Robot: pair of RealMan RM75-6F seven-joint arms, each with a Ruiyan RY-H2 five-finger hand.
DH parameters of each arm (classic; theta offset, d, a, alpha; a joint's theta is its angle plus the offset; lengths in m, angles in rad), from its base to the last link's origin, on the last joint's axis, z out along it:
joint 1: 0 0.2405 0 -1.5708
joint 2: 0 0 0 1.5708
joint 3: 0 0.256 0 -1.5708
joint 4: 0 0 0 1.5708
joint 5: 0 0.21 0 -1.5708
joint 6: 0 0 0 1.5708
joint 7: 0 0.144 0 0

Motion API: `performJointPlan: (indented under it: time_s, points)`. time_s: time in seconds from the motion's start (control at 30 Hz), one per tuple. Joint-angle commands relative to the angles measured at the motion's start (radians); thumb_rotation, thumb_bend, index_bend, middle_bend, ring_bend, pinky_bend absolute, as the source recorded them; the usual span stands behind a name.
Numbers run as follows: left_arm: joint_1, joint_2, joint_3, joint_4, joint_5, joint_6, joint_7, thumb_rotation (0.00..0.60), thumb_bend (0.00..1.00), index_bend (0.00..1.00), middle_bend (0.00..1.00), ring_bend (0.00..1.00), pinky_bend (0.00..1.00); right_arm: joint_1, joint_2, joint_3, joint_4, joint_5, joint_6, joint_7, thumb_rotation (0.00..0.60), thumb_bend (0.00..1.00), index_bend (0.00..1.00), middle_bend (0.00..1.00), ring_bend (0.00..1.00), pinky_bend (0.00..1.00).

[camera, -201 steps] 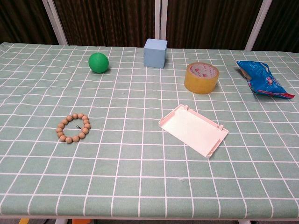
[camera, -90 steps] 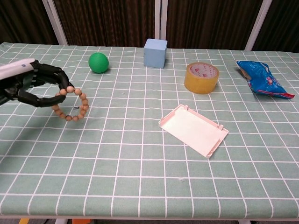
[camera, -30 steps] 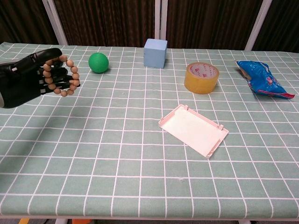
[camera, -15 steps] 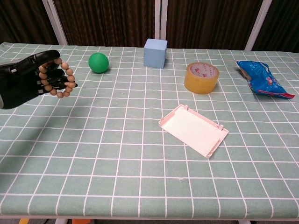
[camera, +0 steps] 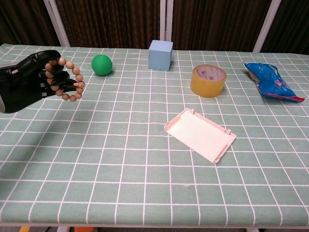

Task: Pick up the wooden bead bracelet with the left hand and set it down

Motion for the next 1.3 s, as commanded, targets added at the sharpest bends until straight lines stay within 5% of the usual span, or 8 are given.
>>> performJointPlan:
  time_s: [0.03, 0.5, 0.63, 0.83, 0.97, 1.13, 1.3]
  points:
    - [0.002, 0.0, -0.001, 0.0, 0.006, 0.0, -0.004, 0.337, 0.62, 0.69, 0.74, 0.43, 0.2, -0.001, 0.0, 0.0, 0.001, 0.001, 0.001, 0.003, 0.6, 0.05, 0.02, 0.14, 0.0, 0.0]
    - [0.006, -0.004, 0.003, 0.009, 0.045, 0.009, -0.031, 0.274, 0.8, 0.63, 0.71, 0.43, 0.2, -0.003, 0.002, 0.0, 0.0, 0.003, 0.002, 0.012, 0.6, 0.05, 0.02, 0.14, 0.0, 0.0]
    - [0.004, -0.001, 0.005, 0.009, 0.062, 0.006, -0.075, 0.237, 0.82, 0.53, 0.65, 0.43, 0.2, -0.004, 0.002, -0.001, 0.0, 0.004, 0.001, 0.012, 0.6, 0.05, 0.02, 0.14, 0.0, 0.0]
    - [0.002, 0.001, 0.005, 0.018, 0.078, 0.012, -0.115, 0.073, 0.67, 0.36, 0.54, 0.38, 0.2, -0.005, 0.001, -0.001, 0.002, 0.007, -0.001, 0.013, 0.6, 0.05, 0.02, 0.14, 0.0, 0.0]
    - [-0.001, 0.0, 0.005, 0.026, 0.079, 0.013, -0.121, 0.002, 0.52, 0.33, 0.53, 0.38, 0.2, -0.004, -0.001, 0.0, 0.004, 0.009, -0.003, 0.015, 0.6, 0.05, 0.02, 0.14, 0.0, 0.0]
    - [-0.007, 0.007, 0.011, 0.03, 0.089, 0.01, -0.12, 0.028, 0.38, 0.33, 0.53, 0.38, 0.2, -0.005, -0.004, 0.0, 0.007, 0.012, -0.004, 0.02, 0.6, 0.05, 0.02, 0.14, 0.0, 0.0]
    - [-0.01, 0.029, 0.025, 0.051, 0.128, 0.025, -0.111, 0.296, 0.38, 0.33, 0.52, 0.37, 0.19, -0.001, -0.004, -0.002, 0.016, 0.019, -0.019, 0.033, 0.6, 0.05, 0.02, 0.14, 0.0, 0.0]
